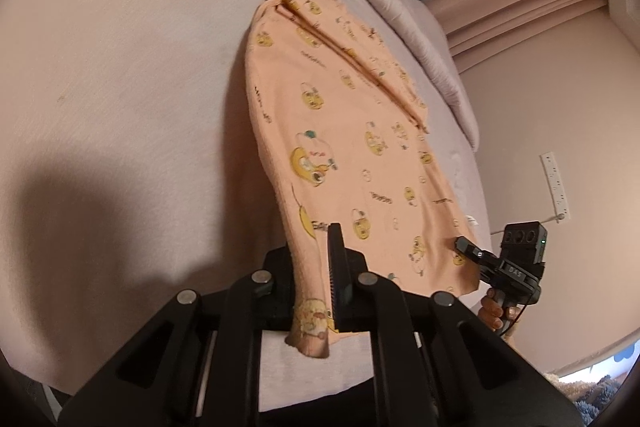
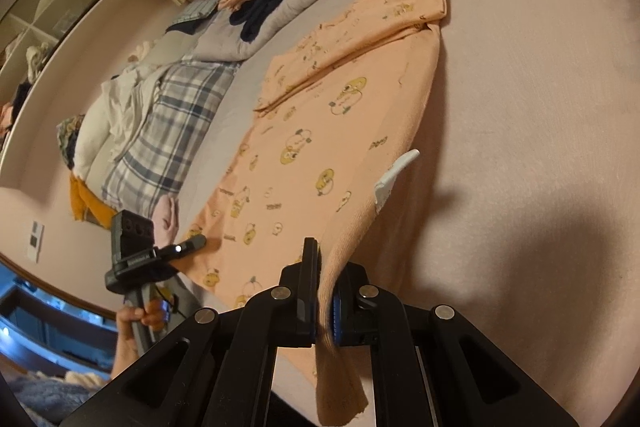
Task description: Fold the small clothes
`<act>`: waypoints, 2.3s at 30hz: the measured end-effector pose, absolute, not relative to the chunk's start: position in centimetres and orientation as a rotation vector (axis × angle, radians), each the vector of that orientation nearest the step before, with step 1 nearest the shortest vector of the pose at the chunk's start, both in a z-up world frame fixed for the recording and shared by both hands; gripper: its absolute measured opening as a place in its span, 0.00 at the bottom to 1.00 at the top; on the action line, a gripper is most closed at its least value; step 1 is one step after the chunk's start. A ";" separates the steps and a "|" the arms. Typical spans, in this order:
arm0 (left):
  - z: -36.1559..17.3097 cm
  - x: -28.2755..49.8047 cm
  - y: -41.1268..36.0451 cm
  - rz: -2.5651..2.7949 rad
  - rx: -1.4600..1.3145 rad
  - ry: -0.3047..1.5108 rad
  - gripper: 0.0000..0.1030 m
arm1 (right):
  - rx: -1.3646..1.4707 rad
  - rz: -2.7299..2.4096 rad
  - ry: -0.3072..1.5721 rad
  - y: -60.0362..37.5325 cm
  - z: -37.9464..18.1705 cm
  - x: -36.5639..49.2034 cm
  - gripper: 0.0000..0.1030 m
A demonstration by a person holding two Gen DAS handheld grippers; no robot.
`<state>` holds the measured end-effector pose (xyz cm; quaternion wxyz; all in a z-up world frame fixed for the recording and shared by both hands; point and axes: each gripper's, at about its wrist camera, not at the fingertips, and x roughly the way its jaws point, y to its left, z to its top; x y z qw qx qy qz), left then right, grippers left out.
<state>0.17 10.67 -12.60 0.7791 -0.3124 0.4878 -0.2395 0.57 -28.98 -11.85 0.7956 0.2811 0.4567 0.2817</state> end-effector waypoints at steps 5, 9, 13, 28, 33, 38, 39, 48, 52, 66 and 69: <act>-12.4 0.1 10.6 -0.542 -0.686 1.036 0.08 | 0.612 0.615 0.970 -28.8 -11.6 0.6 0.08; -12.4 0.2 10.6 -0.551 -0.694 1.030 0.08 | 0.616 0.621 0.963 -28.7 -11.4 0.6 0.08; -12.4 0.3 10.6 -0.556 -0.699 1.025 0.08 | 0.621 0.626 0.955 -28.5 -11.3 0.6 0.08; -12.4 0.3 11.3 -0.583 -0.735 1.002 0.08 | 0.643 0.651 0.928 -28.7 -10.8 0.9 0.08; -12.0 0.4 11.3 -0.595 -0.747 0.986 0.08 | 0.654 0.667 0.911 -28.7 -10.5 1.0 0.08; -11.8 0.5 11.4 -0.603 -0.752 0.976 0.08 | 0.666 0.684 0.898 -28.6 -10.2 1.3 0.08; -11.7 0.6 11.5 -0.604 -0.753 0.974 0.08 | 0.668 0.687 0.897 -28.6 -10.2 1.3 0.08; -11.2 0.8 12.0 -0.617 -0.769 0.944 0.08 | 0.688 0.699 0.871 -28.7 -9.7 1.5 0.08; -11.2 0.7 12.0 -0.624 -0.776 0.938 0.08 | 0.687 0.704 0.860 -28.7 -9.3 1.5 0.08; -11.2 1.2 12.1 -0.647 -0.785 0.919 0.08 | 0.693 0.708 0.848 -28.8 -9.0 1.7 0.08; -11.3 1.2 12.1 -0.650 -0.791 0.918 0.08 | 0.694 0.708 0.847 -28.7 -9.0 1.8 0.08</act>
